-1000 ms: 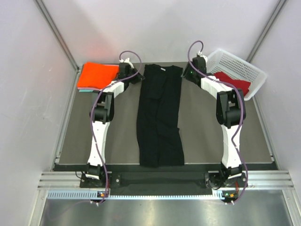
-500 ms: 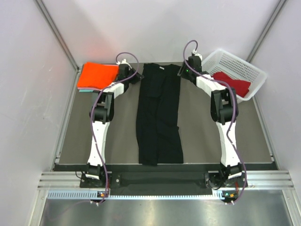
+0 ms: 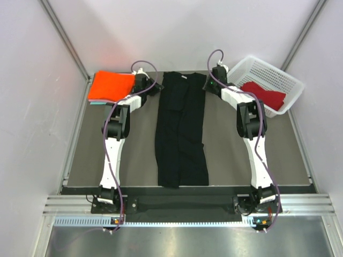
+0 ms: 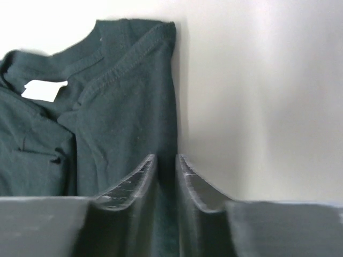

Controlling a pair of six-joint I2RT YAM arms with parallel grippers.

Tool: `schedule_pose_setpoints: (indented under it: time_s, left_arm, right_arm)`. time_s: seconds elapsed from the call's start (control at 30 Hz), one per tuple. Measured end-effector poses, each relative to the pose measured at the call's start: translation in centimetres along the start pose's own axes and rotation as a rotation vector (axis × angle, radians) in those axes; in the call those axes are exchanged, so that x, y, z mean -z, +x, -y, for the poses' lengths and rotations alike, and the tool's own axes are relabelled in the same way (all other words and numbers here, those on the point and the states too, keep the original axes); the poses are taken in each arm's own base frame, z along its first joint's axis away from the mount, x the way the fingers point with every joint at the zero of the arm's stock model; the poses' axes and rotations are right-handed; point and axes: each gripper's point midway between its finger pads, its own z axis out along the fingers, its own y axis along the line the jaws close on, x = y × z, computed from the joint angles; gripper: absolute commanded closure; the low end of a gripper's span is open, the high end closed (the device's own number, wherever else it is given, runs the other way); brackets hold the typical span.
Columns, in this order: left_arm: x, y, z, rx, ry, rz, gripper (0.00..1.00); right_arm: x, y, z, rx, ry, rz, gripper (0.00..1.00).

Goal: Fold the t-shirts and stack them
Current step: Fold the tshirt

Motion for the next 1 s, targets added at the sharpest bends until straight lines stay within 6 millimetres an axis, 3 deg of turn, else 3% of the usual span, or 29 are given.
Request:
schedule_pose_setpoints:
  time_s: [0.03,0.13,0.3,0.4,0.57,0.67,0.8,0.93,1.0]
  left_arm:
    - [0.0,0.0,0.0,0.0,0.003,0.003,1.0]
    - [0.0,-0.1,0.0,0.002,0.004,0.006,1.0]
    - [-0.1,-0.4,0.0,0.0,-0.003,0.018,1.0]
    - [-0.1,-0.5,0.1,-0.009,-0.009,0.014,0.93]
    - [0.0,-0.5,-0.1,-0.033,-0.019,0.008,0.71]
    - [0.8,-0.8,-0.2,-0.063,-0.056,-0.005,0.68]
    - [4.6,-0.5,-0.8,-0.119,-0.175,-0.053,0.67]
    - [11.3,-0.5,0.1,-0.169,-0.257,-0.084,0.66]
    - [14.4,-0.7,1.3,-0.184,-0.261,-0.088,0.67]
  right_arm:
    - [-0.1,0.0,0.0,-0.003,0.0,0.0,0.9]
    - [-0.7,0.1,-0.3,-0.007,-0.006,0.004,0.97]
    - [-2.0,-0.8,-0.9,-0.011,-0.027,0.035,0.96]
    - [-2.5,-1.2,-1.1,-0.017,-0.035,0.051,0.91]
    - [-2.7,-1.7,-0.7,-0.003,-0.033,0.068,0.68]
    - [-2.5,-2.1,-0.6,0.02,-0.036,0.07,0.55]
    - [-0.4,-1.9,-0.8,0.047,-0.04,0.037,0.52]
    - [5.0,-2.2,-1.4,0.063,-0.03,-0.004,0.52]
    - [8.7,-3.6,-2.6,0.082,-0.03,0.011,0.52]
